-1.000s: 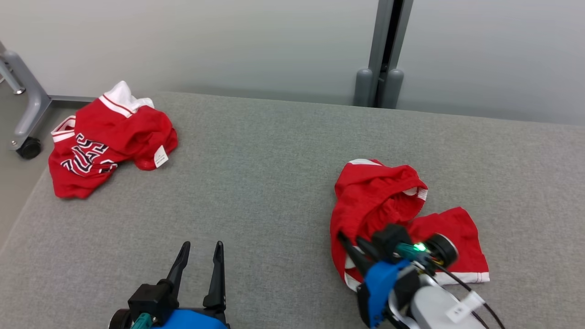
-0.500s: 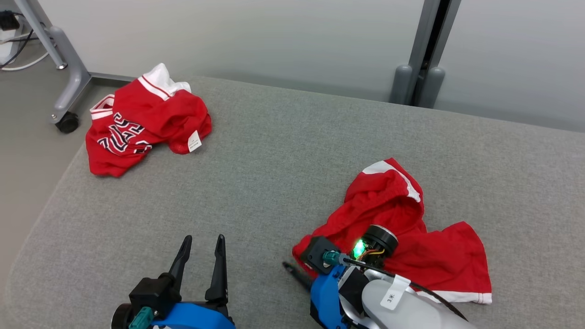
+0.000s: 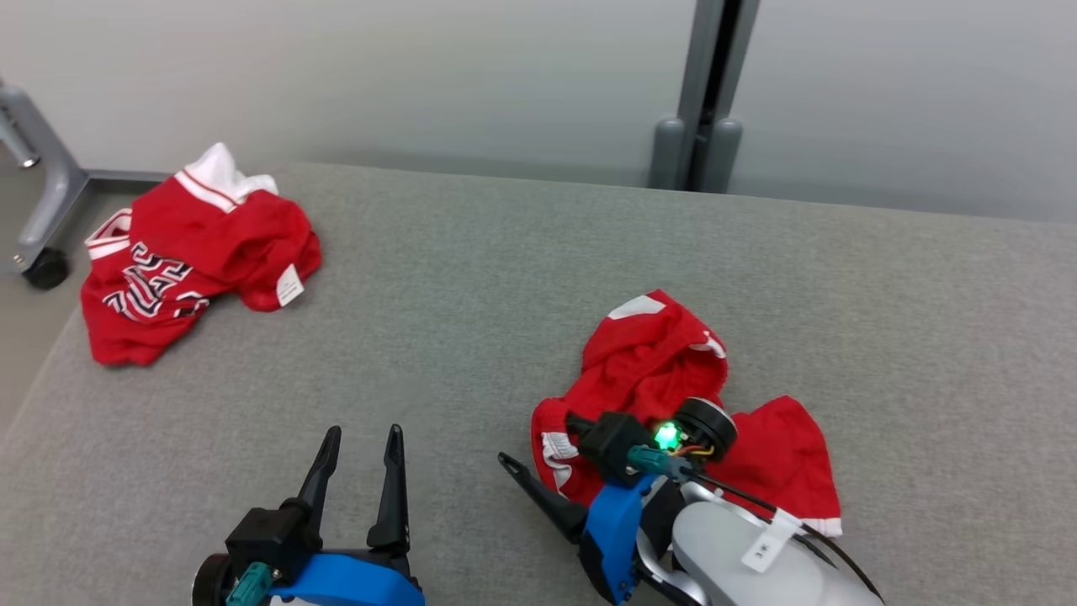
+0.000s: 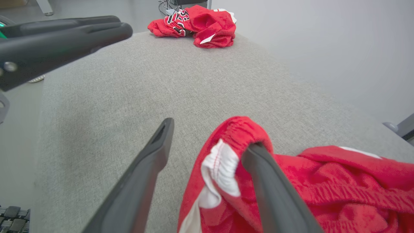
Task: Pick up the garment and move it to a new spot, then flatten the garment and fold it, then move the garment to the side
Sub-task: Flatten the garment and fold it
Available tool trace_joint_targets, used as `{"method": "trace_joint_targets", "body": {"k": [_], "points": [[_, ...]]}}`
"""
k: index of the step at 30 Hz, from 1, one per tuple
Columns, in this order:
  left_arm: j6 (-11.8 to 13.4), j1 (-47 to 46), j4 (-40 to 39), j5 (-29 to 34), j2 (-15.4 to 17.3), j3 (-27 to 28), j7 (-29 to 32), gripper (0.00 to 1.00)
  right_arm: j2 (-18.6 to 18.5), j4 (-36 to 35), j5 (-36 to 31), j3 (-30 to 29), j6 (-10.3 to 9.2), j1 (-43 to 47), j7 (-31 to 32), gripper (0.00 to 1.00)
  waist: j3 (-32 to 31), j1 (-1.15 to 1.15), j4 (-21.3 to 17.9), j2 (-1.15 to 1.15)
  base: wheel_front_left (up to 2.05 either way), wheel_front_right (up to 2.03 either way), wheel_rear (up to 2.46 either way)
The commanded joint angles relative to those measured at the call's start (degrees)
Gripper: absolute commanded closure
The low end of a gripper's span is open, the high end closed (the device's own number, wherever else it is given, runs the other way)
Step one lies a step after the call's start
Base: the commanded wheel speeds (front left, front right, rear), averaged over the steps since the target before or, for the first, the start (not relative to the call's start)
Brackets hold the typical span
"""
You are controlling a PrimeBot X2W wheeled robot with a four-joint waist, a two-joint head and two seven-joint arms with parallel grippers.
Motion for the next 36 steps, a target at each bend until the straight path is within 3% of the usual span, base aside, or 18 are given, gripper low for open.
{"method": "trace_joint_targets", "body": {"k": [1,12,20,29,36], "points": [[-0.1,-0.3,-0.2,0.5,0.5,-0.1,-0.3,0.00,-0.3,-0.1,-0.2,-1.1,0.00,1.7,-0.8,0.00,-0.8,0.00,-1.3,0.00,0.00,0.00,0.00],[-0.3,-1.8,-0.2,1.0,1.0,-1.0,0.0,0.00,-5.2,-5.4,-3.8,-13.9,0.00,9.5,0.0,0.00,-1.8,0.00,-4.6,0.00,0.00,0.00,0.00],[-0.3,-1.3,-0.1,0.8,1.0,-1.9,0.1,0.00,-6.7,-14.7,-7.1,-23.9,0.00,16.6,1.9,0.00,-2.5,0.00,-4.2,0.00,0.00,0.00,0.00],[-0.8,-0.5,-0.4,0.9,0.8,-3.2,0.0,0.00,-3.8,-27.2,-12.5,-38.5,0.00,27.9,3.3,0.00,-4.4,0.00,-4.9,0.00,0.00,0.00,0.00],[-1.3,0.9,0.2,0.7,0.5,-4.1,-0.1,0.00,-0.8,-32.0,-14.5,-44.6,0.00,35.1,3.3,0.00,-5.4,0.00,-5.6,0.00,0.00,0.00,0.00]]}}
